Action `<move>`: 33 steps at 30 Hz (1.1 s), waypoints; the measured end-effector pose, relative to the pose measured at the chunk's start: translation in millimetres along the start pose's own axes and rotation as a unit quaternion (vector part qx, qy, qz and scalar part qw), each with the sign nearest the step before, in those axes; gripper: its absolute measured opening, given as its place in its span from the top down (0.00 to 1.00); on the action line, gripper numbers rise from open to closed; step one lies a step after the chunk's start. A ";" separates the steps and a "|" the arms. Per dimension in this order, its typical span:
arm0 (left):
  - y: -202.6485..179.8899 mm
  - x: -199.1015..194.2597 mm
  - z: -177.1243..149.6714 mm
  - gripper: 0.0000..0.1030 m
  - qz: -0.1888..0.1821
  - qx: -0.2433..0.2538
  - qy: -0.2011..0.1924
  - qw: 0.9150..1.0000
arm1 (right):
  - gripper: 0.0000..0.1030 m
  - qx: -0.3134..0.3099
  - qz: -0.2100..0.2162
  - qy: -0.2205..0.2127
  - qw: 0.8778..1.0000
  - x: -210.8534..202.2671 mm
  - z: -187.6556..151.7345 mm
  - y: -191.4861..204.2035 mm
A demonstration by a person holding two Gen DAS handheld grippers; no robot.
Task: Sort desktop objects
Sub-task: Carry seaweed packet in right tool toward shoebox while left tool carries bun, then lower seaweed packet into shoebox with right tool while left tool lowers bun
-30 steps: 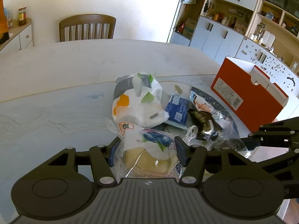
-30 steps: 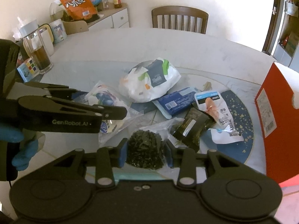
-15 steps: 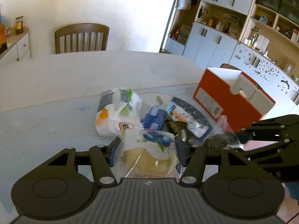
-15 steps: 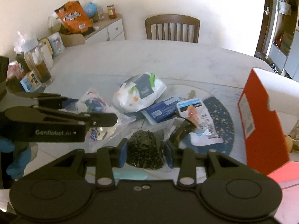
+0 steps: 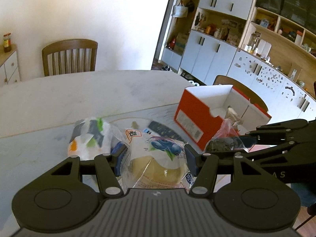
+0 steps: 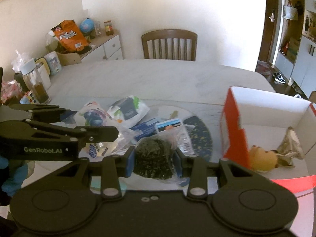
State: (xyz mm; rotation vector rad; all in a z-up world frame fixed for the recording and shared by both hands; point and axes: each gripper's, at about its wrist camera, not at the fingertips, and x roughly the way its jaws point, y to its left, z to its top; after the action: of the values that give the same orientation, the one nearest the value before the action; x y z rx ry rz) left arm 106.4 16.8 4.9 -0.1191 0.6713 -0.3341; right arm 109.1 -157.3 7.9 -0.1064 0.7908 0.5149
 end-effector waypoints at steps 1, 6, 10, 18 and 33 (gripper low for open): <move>-4.1 1.0 1.9 0.43 0.000 0.001 -0.001 1.000 | 0.62 0.001 -0.001 -0.002 1.000 -2.7 0.0 -4.7; -26.0 8.8 12.4 0.43 0.001 0.003 -0.007 1.000 | 0.62 0.007 -0.003 -0.014 1.000 -15.7 2.5 -31.1; -44.9 16.2 20.5 0.43 0.003 0.006 -0.013 1.000 | 0.62 0.004 -0.003 -0.022 1.000 -21.9 5.2 -51.3; -75.5 33.1 30.8 0.43 0.004 0.006 -0.012 1.000 | 0.62 0.002 -0.004 -0.026 1.000 -25.7 10.2 -92.1; -126.2 69.2 48.1 0.43 0.009 0.013 0.000 1.000 | 0.62 0.010 0.001 -0.033 0.999 -30.3 13.6 -156.1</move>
State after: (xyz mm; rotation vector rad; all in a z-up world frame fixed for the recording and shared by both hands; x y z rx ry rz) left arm 153.8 -125.4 28.7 -0.0871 0.6672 -0.3250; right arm 175.1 -301.7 23.5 -0.0704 0.7304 0.5096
